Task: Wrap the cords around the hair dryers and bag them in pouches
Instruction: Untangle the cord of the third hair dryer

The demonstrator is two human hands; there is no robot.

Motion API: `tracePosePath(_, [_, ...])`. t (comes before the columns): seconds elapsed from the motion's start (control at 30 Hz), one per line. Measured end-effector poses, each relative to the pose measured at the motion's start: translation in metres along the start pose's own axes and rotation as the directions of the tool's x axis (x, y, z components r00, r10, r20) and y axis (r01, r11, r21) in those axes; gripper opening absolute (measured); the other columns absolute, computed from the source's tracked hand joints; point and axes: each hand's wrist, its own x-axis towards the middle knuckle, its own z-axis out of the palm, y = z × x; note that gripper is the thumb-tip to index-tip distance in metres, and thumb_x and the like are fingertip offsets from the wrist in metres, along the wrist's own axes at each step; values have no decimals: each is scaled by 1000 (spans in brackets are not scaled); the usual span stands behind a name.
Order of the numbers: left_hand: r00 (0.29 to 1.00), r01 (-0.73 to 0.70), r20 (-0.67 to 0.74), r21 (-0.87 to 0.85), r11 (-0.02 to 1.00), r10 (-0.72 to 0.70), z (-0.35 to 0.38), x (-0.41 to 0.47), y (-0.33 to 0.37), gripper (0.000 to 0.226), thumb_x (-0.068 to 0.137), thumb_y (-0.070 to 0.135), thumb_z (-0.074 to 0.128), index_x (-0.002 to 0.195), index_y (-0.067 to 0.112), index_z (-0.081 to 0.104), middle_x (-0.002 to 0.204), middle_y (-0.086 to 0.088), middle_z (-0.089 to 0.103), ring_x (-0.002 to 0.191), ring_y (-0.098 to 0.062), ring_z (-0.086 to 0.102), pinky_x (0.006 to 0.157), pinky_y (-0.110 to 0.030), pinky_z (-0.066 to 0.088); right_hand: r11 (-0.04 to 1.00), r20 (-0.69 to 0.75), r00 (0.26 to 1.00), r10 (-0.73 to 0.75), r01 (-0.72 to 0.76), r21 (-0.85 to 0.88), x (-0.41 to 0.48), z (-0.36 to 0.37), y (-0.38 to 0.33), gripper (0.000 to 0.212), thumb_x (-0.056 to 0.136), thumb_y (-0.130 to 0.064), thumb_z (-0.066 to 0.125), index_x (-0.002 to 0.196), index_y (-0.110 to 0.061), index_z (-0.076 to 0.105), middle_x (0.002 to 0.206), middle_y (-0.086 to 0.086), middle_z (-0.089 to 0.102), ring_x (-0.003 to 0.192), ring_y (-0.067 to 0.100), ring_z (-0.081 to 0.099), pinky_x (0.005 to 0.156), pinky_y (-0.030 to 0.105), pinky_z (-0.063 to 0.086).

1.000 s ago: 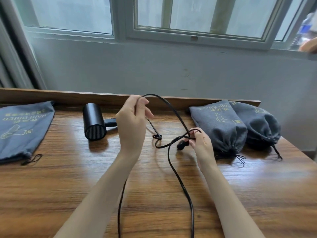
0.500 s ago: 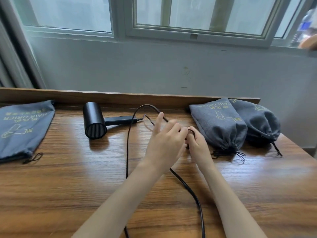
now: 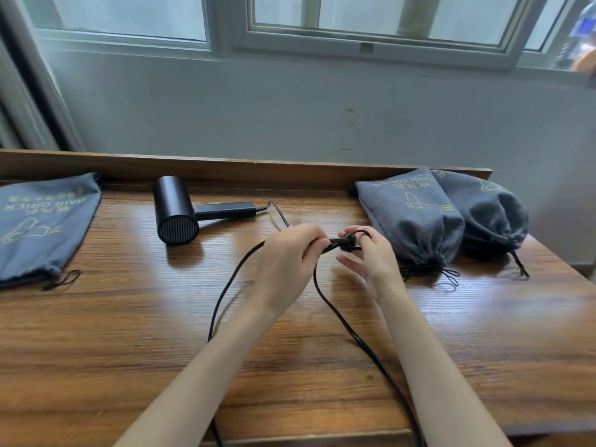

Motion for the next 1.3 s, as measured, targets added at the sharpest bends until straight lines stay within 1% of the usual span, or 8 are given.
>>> tracePosePath(0.2, [975, 195, -64, -208, 958, -213, 6, 1, 4, 16, 94, 17, 52, 79, 20, 58, 57, 16, 48, 58, 2, 48, 50, -11, 31, 999, 63, 998, -27, 30, -38, -1, 7, 3, 26, 99, -12, 35, 100, -11, 61, 106, 13, 60, 100, 20, 59, 76, 31, 56])
tracePosePath(0.37, [984, 162, -48, -134, 978, -170, 4, 5, -1, 23, 95, 20, 44, 100, 19, 67, 68, 21, 53, 65, 3, 48, 56, -11, 32, 996, 148, 987, -60, 69, -56, -4, 5, 1, 29, 97, -11, 34, 101, -17, 62, 104, 0, 60, 109, 15, 53, 86, 33, 52])
tracePosePath(0.5, [972, 235, -24, -6, 972, -235, 13, 4, -1, 21, 98, 18, 40, 94, 13, 61, 77, 8, 57, 68, -10, 48, 54, -20, 33, 984, 165, 983, -83, 107, -141, -7, 4, 4, 29, 97, -9, 34, 112, -15, 58, 112, 1, 57, 110, 11, 51, 94, 35, 47])
tracePosePath(0.6, [950, 311, 42, -125, 942, -308, 15, 6, 3, 21, 99, 16, 35, 88, 13, 53, 78, 5, 56, 74, -11, 53, 64, -29, 41, 987, 215, 972, -94, 120, -111, -8, 4, 3, 34, 95, -2, 31, 104, -21, 58, 110, 5, 55, 105, 12, 51, 94, 34, 48])
tracePosePath(0.73, [902, 422, 140, -493, 761, -409, 12, 4, 8, 26, 99, 10, 35, 80, 17, 50, 76, 8, 54, 69, 11, 51, 67, -7, 40, 995, 205, 978, -42, 23, 94, -7, 4, 0, 36, 93, 2, 31, 100, -15, 62, 98, 6, 56, 94, 15, 54, 89, 30, 50])
tracePosePath(0.9, [857, 484, 192, -621, 617, -478, 9, 5, 14, 28, 99, 7, 32, 76, 12, 49, 76, 1, 50, 62, 11, 47, 62, 0, 36, 968, 189, 981, 51, -95, 231, -6, 1, -2, 29, 97, -6, 36, 86, -8, 63, 84, 6, 61, 81, 16, 55, 80, 31, 53])
tracePosePath(1.13, [800, 506, 157, -695, 511, -579, 12, 4, 12, 32, 99, 12, 33, 72, 14, 50, 72, 4, 48, 72, -5, 45, 73, -21, 36, 947, 192, 978, 80, -135, 292, -4, 7, -3, 26, 98, -3, 37, 97, -9, 62, 94, 9, 63, 88, 17, 61, 75, 24, 56])
tracePosePath(1.3, [726, 448, 191, -860, 244, -660, 12, 5, 7, 37, 100, 14, 29, 71, 15, 52, 68, 3, 49, 69, -10, 46, 78, -30, 37, 946, 310, 950, 36, -132, 295, -7, 7, -2, 27, 98, -1, 36, 106, -11, 60, 96, 8, 65, 89, 18, 63, 78, 22, 55])
